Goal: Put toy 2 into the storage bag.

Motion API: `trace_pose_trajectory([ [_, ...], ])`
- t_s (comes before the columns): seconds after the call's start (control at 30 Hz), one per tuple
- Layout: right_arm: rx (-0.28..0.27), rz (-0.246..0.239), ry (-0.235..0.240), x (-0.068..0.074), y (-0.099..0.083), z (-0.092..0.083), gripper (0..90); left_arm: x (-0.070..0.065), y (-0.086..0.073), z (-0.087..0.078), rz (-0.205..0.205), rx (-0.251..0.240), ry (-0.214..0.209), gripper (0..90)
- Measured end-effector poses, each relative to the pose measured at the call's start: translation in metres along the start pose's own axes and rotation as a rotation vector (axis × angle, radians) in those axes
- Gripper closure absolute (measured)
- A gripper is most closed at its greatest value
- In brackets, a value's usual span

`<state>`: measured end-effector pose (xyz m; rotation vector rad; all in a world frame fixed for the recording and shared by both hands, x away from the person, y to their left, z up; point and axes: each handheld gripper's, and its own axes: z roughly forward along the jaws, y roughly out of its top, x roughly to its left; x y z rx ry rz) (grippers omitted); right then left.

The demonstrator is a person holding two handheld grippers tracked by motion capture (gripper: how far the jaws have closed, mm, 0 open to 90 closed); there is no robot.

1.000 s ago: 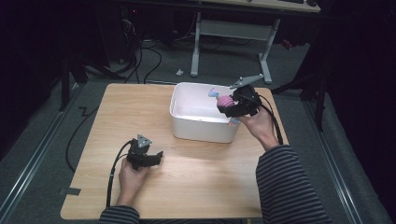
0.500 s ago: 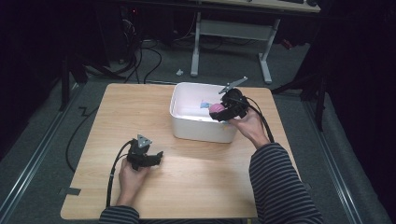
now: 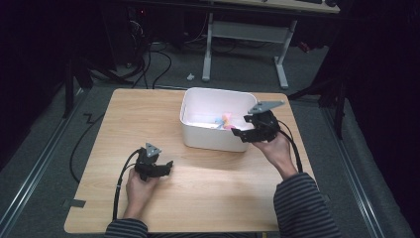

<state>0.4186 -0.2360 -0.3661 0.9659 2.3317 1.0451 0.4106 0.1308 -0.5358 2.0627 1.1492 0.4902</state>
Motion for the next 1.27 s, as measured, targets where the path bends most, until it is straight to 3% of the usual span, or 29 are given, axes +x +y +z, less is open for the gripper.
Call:
trace_pose_trajectory([
  [0.13, -0.035, 0.022, -0.007, 0.008, -0.024, -0.015, 36.5, 0.0, 0.0, 0.0, 0.0, 0.0, 0.0, 24.4],
  [0.23, -0.056, 0.074, -0.007, 0.012, -0.061, -0.022, 37.2, 0.0, 0.0, 0.0, 0.0, 0.0, 0.001, 24.4],
  [0.27, -0.056, 0.074, -0.007, 0.012, -0.061, -0.022, 37.2, 0.0, 0.0, 0.0, 0.0, 0.0, 0.001, 24.4],
  [0.3, -0.049, 0.114, -0.014, 0.013, -0.082, -0.018, 37.3, 0.0, 0.0, 0.0, 0.0, 0.0, 0.001, 24.4],
  [0.33, -0.049, 0.114, -0.014, 0.013, -0.082, -0.018, 37.3, 0.0, 0.0, 0.0, 0.0, 0.0, 0.001, 24.4],
  [0.37, -0.037, 0.133, -0.024, 0.013, -0.093, -0.014, 37.4, 0.0, 0.0, 0.0, 0.0, 0.0, 0.001, 24.4],
  [0.4, -0.009, 0.171, -0.045, 0.01, -0.115, -0.004, 37.5, 0.0, 0.0, 0.0, 0.0, 0.0, 0.001, 24.4],
  [0.43, -0.009, 0.171, -0.045, 0.01, -0.115, -0.004, 37.5, 0.0, 0.0, 0.0, 0.0, 0.0, 0.001, 24.4],
  [0.47, 0.012, 0.223, -0.061, 0.007, -0.136, 0.006, 37.8, 0.0, 0.0, 0.0, 0.0, 0.0, 0.001, 24.4],
  [0.5, 0.012, 0.223, -0.061, 0.007, -0.136, 0.006, 37.8, 0.0, 0.0, 0.0, 0.0, 0.0, 0.001, 24.4],
  [0.57, 0.048, 0.278, -0.098, 0.003, -0.162, 0.019, 37.8, 0.0, 0.0, 0.0, 0.0, 0.0, 0.001, 24.4],
  [0.63, 0.054, 0.287, -0.11, 0.001, -0.168, 0.022, 37.7, 0.0, 0.0, 0.0, 0.0, 0.0, 0.001, 24.4],
  [0.67, 0.063, 0.306, -0.141, -0.001, -0.177, 0.026, 37.8, 0.0, 0.0, 0.0, 0.0, 0.0, 0.001, 24.4],
  [0.8, 0.066, 0.31, -0.195, -0.005, -0.186, 0.03, 37.0, 0.0, 0.0, 0.0, 0.0, 0.0, 0.001, 24.4],
  [0.93, 0.07, 0.31, -0.218, -0.006, -0.188, 0.032, 36.0, 0.0, 0.0, 0.0, 0.0, 0.0, 0.001, 24.4],
  [1.07, 0.089, 0.291, -0.231, -0.005, -0.186, 0.034, 31.8, 0.0, 0.0, 0.0, 0.0, 0.0, 0.001, 24.4],
  [1.27, 0.094, 0.3, -0.244, -0.005, -0.187, 0.034, 29.1, 0.0, 0.0, 0.0, 0.001, 0.0, 0.001, 24.4],
])
